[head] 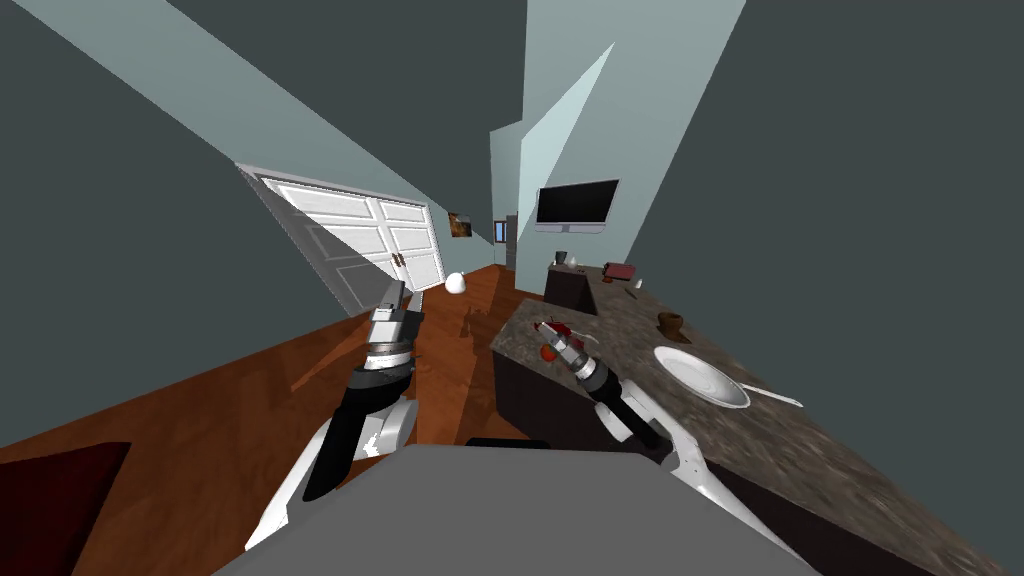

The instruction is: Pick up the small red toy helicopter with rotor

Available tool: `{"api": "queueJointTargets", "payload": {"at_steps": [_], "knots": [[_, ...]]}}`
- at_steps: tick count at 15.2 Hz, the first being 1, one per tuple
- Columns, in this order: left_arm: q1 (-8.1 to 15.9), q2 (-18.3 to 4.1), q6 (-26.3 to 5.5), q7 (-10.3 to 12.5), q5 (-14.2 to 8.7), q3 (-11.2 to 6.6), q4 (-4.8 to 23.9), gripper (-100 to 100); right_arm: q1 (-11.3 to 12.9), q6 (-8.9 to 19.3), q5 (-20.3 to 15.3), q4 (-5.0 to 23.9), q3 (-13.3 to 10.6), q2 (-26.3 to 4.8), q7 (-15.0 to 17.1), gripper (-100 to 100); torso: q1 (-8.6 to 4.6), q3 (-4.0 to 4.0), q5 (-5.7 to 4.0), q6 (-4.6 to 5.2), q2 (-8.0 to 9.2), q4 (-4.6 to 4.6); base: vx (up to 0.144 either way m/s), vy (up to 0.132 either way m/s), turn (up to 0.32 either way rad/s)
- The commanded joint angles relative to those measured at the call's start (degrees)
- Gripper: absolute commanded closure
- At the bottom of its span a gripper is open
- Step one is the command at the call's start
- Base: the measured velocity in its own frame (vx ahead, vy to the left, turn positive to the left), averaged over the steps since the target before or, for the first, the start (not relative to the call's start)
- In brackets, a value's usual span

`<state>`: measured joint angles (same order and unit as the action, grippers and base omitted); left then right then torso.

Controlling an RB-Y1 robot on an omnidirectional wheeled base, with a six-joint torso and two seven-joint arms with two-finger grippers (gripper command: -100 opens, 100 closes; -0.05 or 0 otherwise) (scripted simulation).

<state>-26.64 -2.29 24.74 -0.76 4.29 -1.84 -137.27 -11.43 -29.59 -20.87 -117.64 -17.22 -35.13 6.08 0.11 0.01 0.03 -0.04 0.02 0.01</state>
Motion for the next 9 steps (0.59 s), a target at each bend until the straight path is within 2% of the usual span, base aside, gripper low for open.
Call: {"api": "queueJointTargets", "payload": {"at_steps": [1,2,3,4,6,7,8,9], "knots": [[0.00,0.00,0.00,0.00,0.00,0.00,0.00,0,0.31,-0.66,-0.60,0.72,-0.35,-1.58,0.32,-100,0.00,0.00,0.00,0.00,0.00,0.00,-0.001,0.023,0.097],[-0.01,0.00,0.00,0.00,0.00,0.00,0.00,0,2.19,-1.54,-2.80,2.77,-2.14,-3.68,1.07,-100,-0.01,0.00,0.00,0.03,-0.01,0.00,-0.002,0.036,0.175],[0.00,0.00,0.00,0.00,0.00,0.00,0.00,0,2.19,-1.54,-2.80,2.77,-2.14,-4.62,1.07,-100,0.02,-0.01,0.00,0.00,-0.01,0.00,-0.009,0.030,0.219],[0.00,0.00,0.00,0.00,0.00,0.00,0.00,0,4.11,-2.45,-4.87,4.71,-3.98,-6.22,1.85,-100,0.02,-0.01,0.01,-0.01,-0.01,0.00,-0.007,0.043,0.303],[0.00,0.00,0.00,0.00,0.00,0.00,0.00,0,4.11,-2.45,-5.06,4.88,-3.98,-7.65,1.85,-100,0.06,-0.02,0.02,-0.01,-0.04,-0.01,0.002,0.030,0.163],[-0.01,0.00,0.00,0.00,0.00,0.00,0.00,0,6.06,-3.39,-7.37,7.03,-5.86,-9.57,2.66,-100,0.01,-0.02,0.01,0.04,-0.03,-0.01,-0.006,0.020,0.198],[0.00,0.00,0.00,0.00,0.00,0.00,0.00,0,6.06,-3.39,-7.37,7.03,-5.86,-10.66,2.66,-100,-0.01,-0.01,0.00,-0.01,-0.02,-0.01,-0.005,0.014,0.165],[0.00,0.00,0.00,0.00,0.00,0.00,0.00,0,8.04,-4.34,-9.36,9.21,-7.77,-11.99,3.49,-100,-0.04,-0.01,-0.01,0.02,-0.01,0.00,0.002,0.027,0.167]]}}
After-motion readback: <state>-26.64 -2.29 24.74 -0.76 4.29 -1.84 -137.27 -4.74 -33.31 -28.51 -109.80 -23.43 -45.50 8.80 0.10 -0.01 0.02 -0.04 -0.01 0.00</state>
